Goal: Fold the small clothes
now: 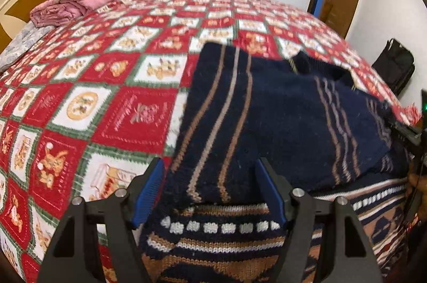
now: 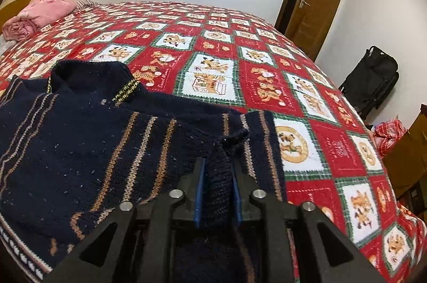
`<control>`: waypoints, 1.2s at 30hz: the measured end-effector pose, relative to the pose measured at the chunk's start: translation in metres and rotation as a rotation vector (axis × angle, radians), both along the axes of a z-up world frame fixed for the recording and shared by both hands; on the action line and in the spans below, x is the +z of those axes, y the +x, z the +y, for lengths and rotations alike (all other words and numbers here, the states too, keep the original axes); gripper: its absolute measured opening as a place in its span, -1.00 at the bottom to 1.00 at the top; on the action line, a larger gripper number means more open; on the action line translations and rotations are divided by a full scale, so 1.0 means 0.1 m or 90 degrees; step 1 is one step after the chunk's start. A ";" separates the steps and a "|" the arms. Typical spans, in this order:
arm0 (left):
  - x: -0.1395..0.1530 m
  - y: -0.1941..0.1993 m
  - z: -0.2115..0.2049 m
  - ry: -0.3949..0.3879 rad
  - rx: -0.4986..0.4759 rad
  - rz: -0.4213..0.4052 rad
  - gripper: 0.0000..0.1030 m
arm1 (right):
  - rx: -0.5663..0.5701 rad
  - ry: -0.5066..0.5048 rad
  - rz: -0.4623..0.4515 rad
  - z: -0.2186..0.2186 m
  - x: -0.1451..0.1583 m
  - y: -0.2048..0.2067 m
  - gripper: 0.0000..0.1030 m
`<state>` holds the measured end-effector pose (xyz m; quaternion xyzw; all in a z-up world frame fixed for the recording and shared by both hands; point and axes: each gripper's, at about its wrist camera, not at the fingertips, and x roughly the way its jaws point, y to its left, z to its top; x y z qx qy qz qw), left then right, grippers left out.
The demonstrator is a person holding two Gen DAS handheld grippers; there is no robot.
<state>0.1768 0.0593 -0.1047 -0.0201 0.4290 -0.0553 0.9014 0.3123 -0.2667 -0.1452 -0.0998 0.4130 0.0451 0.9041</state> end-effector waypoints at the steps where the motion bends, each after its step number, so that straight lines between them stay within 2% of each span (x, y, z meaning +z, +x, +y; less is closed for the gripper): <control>1: 0.00 0.00 0.01 -0.001 0.000 0.001 0.42 | -0.010 0.003 -0.005 -0.04 0.07 -0.05 -0.54; 4: 0.08 -0.03 0.06 -0.012 -0.001 -0.012 0.41 | -0.073 -0.039 -0.078 -0.14 0.36 -0.33 -0.54; 5: 0.12 -0.04 0.05 -0.010 -0.003 -0.027 0.42 | -0.075 -0.036 -0.094 -0.14 0.43 -0.41 -0.54; 6: 0.15 -0.06 0.04 -0.004 -0.003 -0.038 0.42 | -0.058 -0.007 -0.101 -0.11 0.50 -0.50 -0.54; 8: 0.18 -0.06 -0.01 0.003 -0.007 -0.052 0.41 | 0.015 0.059 -0.063 0.05 0.49 -0.58 -0.54; 10: 0.16 -0.04 -0.09 -0.002 -0.018 -0.043 0.41 | 0.067 0.086 -0.025 0.24 0.40 -0.62 -0.54; 12: 0.14 -0.04 -0.18 -0.012 -0.029 -0.036 0.41 | 0.098 0.086 -0.010 0.43 0.28 -0.64 -0.54; 16: 0.07 -0.04 -0.32 0.023 -0.037 -0.038 0.42 | 0.094 0.072 0.031 0.57 -0.03 -0.58 -0.54; 18: -0.01 -0.03 -0.39 0.070 -0.044 -0.037 0.42 | 0.089 0.079 0.020 0.53 -0.04 -0.60 -0.54; 20: -0.02 -0.08 -0.43 0.096 -0.049 -0.061 0.44 | 0.086 0.074 0.019 0.53 -0.04 -0.64 -0.53; 23: -0.03 -0.10 -0.42 0.097 -0.036 -0.066 0.44 | 0.074 0.078 0.042 0.51 0.03 -0.65 -0.53; 26: 0.04 -0.16 -0.39 0.076 -0.013 -0.057 0.44 | 0.043 0.132 0.063 0.42 0.20 -0.75 -0.53; 31: 0.23 -0.38 -0.36 0.055 -0.013 -0.076 0.48 | 0.055 0.217 0.013 0.38 0.64 -1.17 -0.52; 34: 0.33 -0.51 -0.32 0.042 -0.008 -0.086 0.50 | 0.049 0.307 0.017 0.31 0.81 -1.39 -0.52; 36: 0.39 -0.59 -0.30 0.032 -0.013 -0.091 0.51 | 0.042 0.342 0.017 0.28 0.89 -1.51 -0.52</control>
